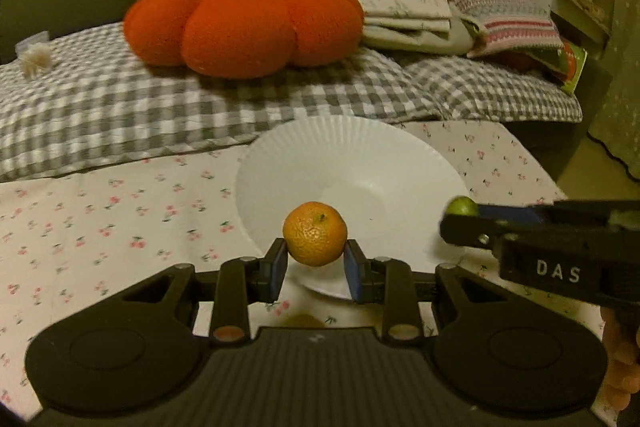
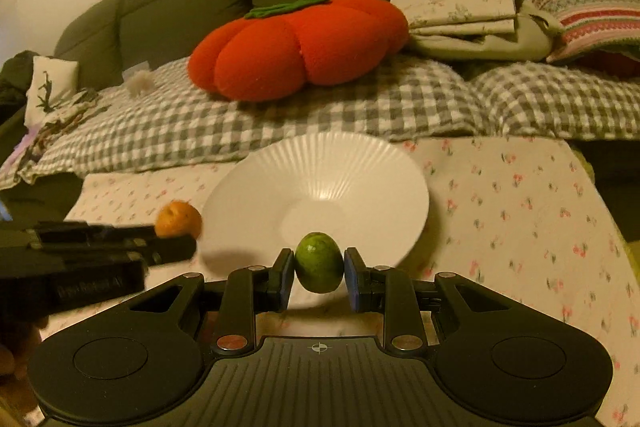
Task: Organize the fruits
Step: 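Carry both fruits onto the white plate and open both tools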
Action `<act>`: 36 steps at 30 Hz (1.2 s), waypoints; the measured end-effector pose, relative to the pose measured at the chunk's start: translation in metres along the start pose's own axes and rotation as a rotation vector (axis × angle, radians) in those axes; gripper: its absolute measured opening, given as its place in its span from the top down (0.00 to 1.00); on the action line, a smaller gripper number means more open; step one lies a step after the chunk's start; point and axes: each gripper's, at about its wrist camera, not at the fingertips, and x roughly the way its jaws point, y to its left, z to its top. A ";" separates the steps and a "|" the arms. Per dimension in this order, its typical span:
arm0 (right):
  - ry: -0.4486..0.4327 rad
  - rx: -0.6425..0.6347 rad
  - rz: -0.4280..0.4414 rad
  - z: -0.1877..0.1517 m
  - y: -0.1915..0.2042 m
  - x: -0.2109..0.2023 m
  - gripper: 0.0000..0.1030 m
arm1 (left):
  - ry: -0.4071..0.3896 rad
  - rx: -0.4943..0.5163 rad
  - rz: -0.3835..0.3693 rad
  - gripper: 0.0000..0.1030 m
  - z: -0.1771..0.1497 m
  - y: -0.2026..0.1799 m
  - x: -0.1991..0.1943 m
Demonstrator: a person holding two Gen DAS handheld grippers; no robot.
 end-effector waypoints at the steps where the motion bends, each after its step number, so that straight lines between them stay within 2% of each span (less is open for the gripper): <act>1: 0.004 0.000 0.006 0.001 -0.001 0.005 0.75 | 0.006 0.005 0.000 0.72 0.000 -0.001 0.004; 8: 0.030 -0.033 0.015 0.000 0.003 0.021 0.75 | 0.032 0.057 -0.001 0.72 -0.001 -0.010 0.029; 20: 0.057 -0.021 0.001 0.000 -0.007 0.036 0.72 | 0.029 0.070 0.017 0.69 -0.003 -0.013 0.036; 22: 0.047 -0.011 -0.004 0.002 -0.008 0.033 0.68 | 0.028 0.071 0.020 0.65 -0.003 -0.011 0.034; 24: 0.034 0.006 -0.013 0.005 -0.010 0.029 0.61 | 0.021 0.064 0.026 0.51 -0.002 -0.010 0.031; 26: 0.033 0.026 -0.008 0.007 -0.013 0.027 0.57 | 0.013 0.058 0.028 0.45 -0.002 -0.009 0.027; 36: 0.023 0.115 -0.007 0.017 -0.023 0.010 0.52 | -0.020 0.004 0.028 0.41 0.005 0.000 0.001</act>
